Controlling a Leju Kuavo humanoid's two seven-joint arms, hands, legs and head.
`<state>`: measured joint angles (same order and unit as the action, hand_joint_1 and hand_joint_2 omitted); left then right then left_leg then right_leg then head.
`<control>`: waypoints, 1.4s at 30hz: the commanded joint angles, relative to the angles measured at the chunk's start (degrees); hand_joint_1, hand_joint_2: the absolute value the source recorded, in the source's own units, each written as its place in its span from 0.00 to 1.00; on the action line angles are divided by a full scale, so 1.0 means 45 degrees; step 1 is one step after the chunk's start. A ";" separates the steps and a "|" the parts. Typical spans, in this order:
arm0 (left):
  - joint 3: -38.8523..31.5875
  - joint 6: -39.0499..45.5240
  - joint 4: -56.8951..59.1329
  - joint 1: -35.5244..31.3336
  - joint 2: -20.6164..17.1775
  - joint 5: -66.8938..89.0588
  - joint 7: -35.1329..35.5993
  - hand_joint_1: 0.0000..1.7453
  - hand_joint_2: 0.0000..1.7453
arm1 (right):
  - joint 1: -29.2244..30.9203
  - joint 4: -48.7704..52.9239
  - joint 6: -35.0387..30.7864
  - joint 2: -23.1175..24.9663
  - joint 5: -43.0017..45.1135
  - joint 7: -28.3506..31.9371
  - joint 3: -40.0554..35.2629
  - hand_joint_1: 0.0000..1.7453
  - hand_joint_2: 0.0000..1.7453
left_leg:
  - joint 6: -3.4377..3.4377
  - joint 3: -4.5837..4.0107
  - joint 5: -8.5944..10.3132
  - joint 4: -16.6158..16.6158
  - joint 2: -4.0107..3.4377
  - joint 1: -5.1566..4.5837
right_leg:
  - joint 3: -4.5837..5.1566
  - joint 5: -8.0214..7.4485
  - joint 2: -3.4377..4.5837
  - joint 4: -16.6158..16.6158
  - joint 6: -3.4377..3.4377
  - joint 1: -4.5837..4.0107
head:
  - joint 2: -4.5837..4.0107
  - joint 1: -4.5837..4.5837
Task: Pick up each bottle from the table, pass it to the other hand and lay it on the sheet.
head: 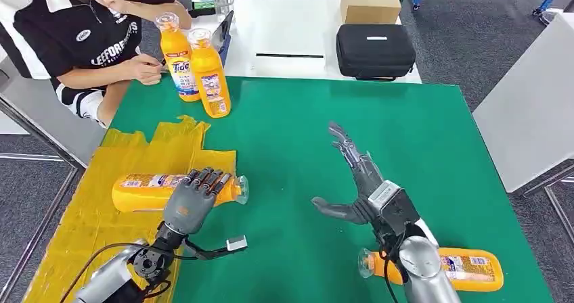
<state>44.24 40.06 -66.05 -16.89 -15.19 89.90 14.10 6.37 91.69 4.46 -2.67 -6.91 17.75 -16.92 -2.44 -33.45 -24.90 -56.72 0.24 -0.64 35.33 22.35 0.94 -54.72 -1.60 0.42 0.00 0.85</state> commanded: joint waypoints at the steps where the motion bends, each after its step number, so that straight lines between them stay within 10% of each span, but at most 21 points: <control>1: -0.1879 -0.0014 0.1111 0.0108 0.0950 0.0023 -0.0654 0.79 1.00 | 0.0131 -0.0541 -0.0159 0.0050 -0.0046 -0.0168 -0.0181 0.00 1.00 | 0.0025 0.0053 -0.0021 0.0010 -0.0001 0.0008 | -0.0055 0.0019 -0.0012 0.0014 0.0003 -0.0008 | 0.0000 -0.0009; 2: -0.2008 -0.0014 0.1208 0.0118 0.1014 0.0023 -0.0720 0.09 1.00 | 0.0109 -0.0519 -0.0160 0.0051 -0.0047 -0.0168 -0.0178 0.00 1.00 | 0.0056 0.0144 -0.0073 0.0000 -0.0001 0.0022 | -0.0148 0.0070 -0.0030 0.0005 0.0010 -0.0024 | 0.0000 -0.0005; 4: -0.2552 -0.0014 0.1481 0.0202 0.1285 0.0023 -0.1183 0.00 1.00 | 0.0010 -0.0453 -0.0176 0.0056 -0.0067 -0.0176 -0.0154 0.00 1.00 | 0.0032 0.0079 -0.0031 0.0016 0.0000 0.0013 | -0.0085 0.0028 -0.0016 0.0022 0.0006 -0.0013 | 0.0000 -0.0009; 18: -0.4800 -0.0014 0.1765 0.0791 0.2462 -0.0184 -0.3444 0.00 1.00 | -0.0119 -0.0347 -0.0275 -0.0052 -0.0463 -0.0337 -0.0089 0.00 1.00 | 0.0029 0.0070 -0.0030 0.0012 -0.0003 0.0006 | -0.0072 0.0025 -0.0011 0.0015 0.0004 -0.0007 | 0.0000 -0.0005; 22: -0.7420 -0.0014 0.1326 0.1165 0.3656 -0.1246 -0.5964 0.00 1.00 | -0.0327 -0.0056 -0.0569 -0.0323 -0.1980 -0.0655 -0.0221 0.00 1.00 | 0.0036 0.0093 -0.0047 0.0006 0.0009 0.0012 | -0.0099 0.0045 -0.0027 0.0012 0.0004 -0.0013 | 0.0000 -0.0005; 23: -1.0261 -0.0014 0.1472 0.1188 0.5049 -0.2196 -0.8734 0.00 1.00 | -0.0459 0.0201 -0.0566 -0.0621 -0.3635 -0.0980 -0.0382 0.00 1.00 | 0.0027 0.0065 -0.0037 0.0001 0.0009 0.0009 | -0.0073 0.0034 -0.0023 0.0010 0.0000 -0.0010 | 0.0000 -0.0005; 31: -1.0261 -0.0014 0.1472 0.1188 0.5049 -0.2196 -0.8734 0.00 1.00 | -0.0459 0.0201 -0.0566 -0.0621 -0.3635 -0.0980 -0.0382 0.00 1.00 | 0.0036 0.0075 -0.0041 0.0005 -0.0014 0.0003 | -0.0075 0.0031 -0.0004 0.0007 0.0009 -0.0005 | 0.0000 -0.0005; 32: -1.2456 -0.0014 0.2409 0.0788 0.6092 -0.3588 -1.1229 0.00 1.00 | -0.0637 0.0375 -0.0661 -0.0859 -0.5145 -0.1194 -0.0441 0.00 1.00 | 0.0034 0.0067 -0.0036 0.0006 0.0003 0.0003 | -0.0071 0.0031 -0.0022 0.0008 0.0008 -0.0006 | 0.0000 0.0000; 36: -0.9237 -0.1203 0.2033 0.0675 0.5262 -1.2268 -1.2023 0.00 1.00 | -0.1587 0.1132 -0.1135 -0.1762 -0.9776 -0.1447 -0.0488 0.00 1.00 | 0.0032 0.0092 -0.0038 0.0012 0.0060 0.0005 | -0.0111 0.0048 -0.0080 0.0018 0.0002 -0.0008 | 0.0000 -0.0005; 42: -0.9750 -0.5289 -0.1897 0.1596 0.4936 -1.7421 -1.1445 0.00 1.00 | -0.3438 0.2492 -0.0919 -0.3773 -1.3098 -0.1162 -0.0565 0.00 1.00 | 0.0023 0.0026 -0.0037 -0.0015 0.0074 0.0012 | -0.0054 0.0047 -0.0088 0.0000 0.0000 -0.0015 | 0.0000 0.0000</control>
<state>-0.76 24.68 -62.13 -10.91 8.44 23.01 -38.91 -1.20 96.49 -0.59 -8.95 -59.15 11.65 -17.77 -2.46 -33.46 -24.92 -56.72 0.31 -0.66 35.33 22.35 0.88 -54.69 -1.61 0.42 0.00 0.85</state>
